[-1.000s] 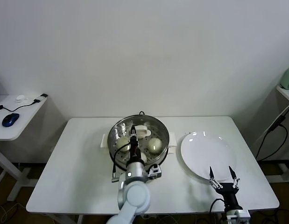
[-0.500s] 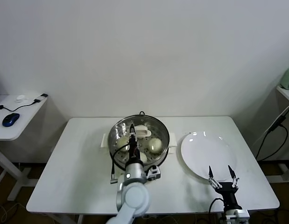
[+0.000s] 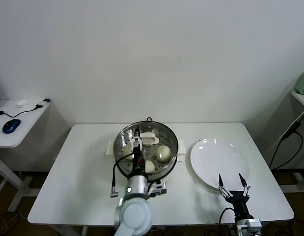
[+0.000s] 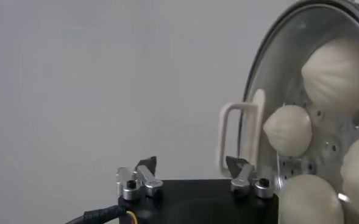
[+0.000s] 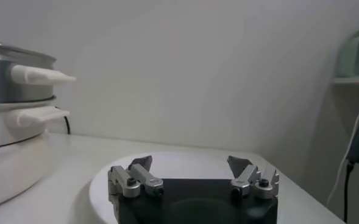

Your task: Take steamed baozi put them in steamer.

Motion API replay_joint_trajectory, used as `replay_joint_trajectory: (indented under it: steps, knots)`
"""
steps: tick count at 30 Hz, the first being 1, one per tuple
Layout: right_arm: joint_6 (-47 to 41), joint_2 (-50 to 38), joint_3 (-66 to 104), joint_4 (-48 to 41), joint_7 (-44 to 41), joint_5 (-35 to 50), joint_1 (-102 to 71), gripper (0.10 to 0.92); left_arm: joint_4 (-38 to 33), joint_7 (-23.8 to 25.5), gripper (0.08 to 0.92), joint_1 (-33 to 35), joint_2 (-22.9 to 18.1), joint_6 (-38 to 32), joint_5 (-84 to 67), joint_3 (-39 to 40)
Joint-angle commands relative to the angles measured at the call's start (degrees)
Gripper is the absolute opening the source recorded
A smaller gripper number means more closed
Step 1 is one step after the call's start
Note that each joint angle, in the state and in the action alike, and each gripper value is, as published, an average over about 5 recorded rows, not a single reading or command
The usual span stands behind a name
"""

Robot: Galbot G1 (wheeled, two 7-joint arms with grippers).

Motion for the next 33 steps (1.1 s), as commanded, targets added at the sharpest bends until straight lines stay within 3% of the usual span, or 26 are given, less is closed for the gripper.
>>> replay_joint_trajectory:
  steps: [1, 6, 9, 16, 20, 24, 27, 33]
  knots:
    - [-0.10, -0.17, -0.20, 0.94, 1.01, 1.44, 0.01, 0.823, -1.19, 1.16, 0.737, -0.50, -0.46, 0.52, 1.20, 0.15]
    - [0.30, -0.74, 0.16, 1.87, 0.53, 2.72, -0.44, 0.823, -7.44, -0.14, 0.817, 2.70, 3.13, -2.01, -4.92, -0.13]
    - [0.61, -1.00, 0.20, 1.97, 0.13, 2.96, -0.87, 0.823, -10.50, -4.12, 0.822, 5.05, 5.41, -5.03, -14.91, -2.43]
    - [1.54, -1.38, 0.26, 1.64, -0.09, 4.42, -1.26, 0.823, -12.72, -17.57, 0.823, 10.70, 7.52, -21.40, -59.82, -21.53]
    - [0.81, -1.80, 0.25, 1.04, 0.21, 4.61, -1.03, 0.823, -12.69, -14.93, 0.823, 15.97, 7.55, -28.82, -86.26, -38.80]
    - [-0.75, -1.89, -0.05, 0.70, 0.27, 5.30, -0.84, 0.823, -6.65, -10.79, 0.823, 19.98, 10.01, -35.80, -104.42, -50.24]
    - [-1.84, -2.07, -0.24, 1.11, 0.05, 5.82, -1.05, 0.823, -1.43, -10.06, 0.823, 21.41, 11.28, -38.30, -109.22, -51.93]
    - [-2.28, -2.28, -0.57, 1.32, -0.40, 6.11, -1.24, 0.823, 5.99, -10.15, 0.823, 23.05, 10.17, -42.81, -109.01, -46.44]
